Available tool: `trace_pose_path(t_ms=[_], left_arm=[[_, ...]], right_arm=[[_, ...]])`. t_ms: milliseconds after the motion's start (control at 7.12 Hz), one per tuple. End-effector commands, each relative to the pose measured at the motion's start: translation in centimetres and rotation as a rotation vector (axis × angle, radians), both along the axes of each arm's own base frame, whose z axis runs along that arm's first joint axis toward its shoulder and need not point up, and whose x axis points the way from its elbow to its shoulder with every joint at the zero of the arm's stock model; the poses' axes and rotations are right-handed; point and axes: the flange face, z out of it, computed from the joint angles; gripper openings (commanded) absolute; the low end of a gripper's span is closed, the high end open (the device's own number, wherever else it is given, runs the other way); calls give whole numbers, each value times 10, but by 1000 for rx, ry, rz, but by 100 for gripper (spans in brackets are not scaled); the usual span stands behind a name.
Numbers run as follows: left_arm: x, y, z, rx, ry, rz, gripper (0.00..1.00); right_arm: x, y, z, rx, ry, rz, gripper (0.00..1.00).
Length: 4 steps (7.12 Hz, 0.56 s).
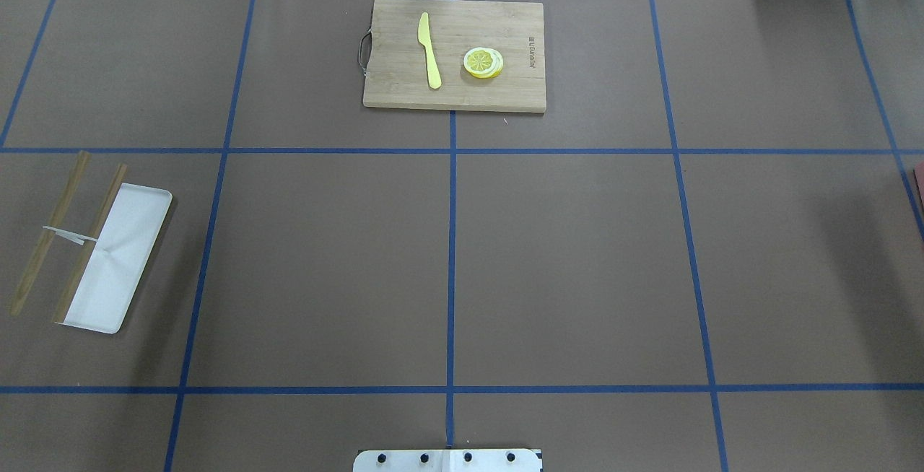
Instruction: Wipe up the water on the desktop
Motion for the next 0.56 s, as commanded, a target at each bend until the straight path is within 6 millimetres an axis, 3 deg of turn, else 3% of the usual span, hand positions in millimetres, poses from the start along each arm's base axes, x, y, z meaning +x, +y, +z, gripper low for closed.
trace_pose_path(t_ms=[0,421], left_arm=[[0,-1,-1,3,0,0,99],[1,-2,-2,4,0,2,99]], right_arm=[[1,-10,-13,15,0,-3,100],[0,-11,-21,32,-7,0,100]])
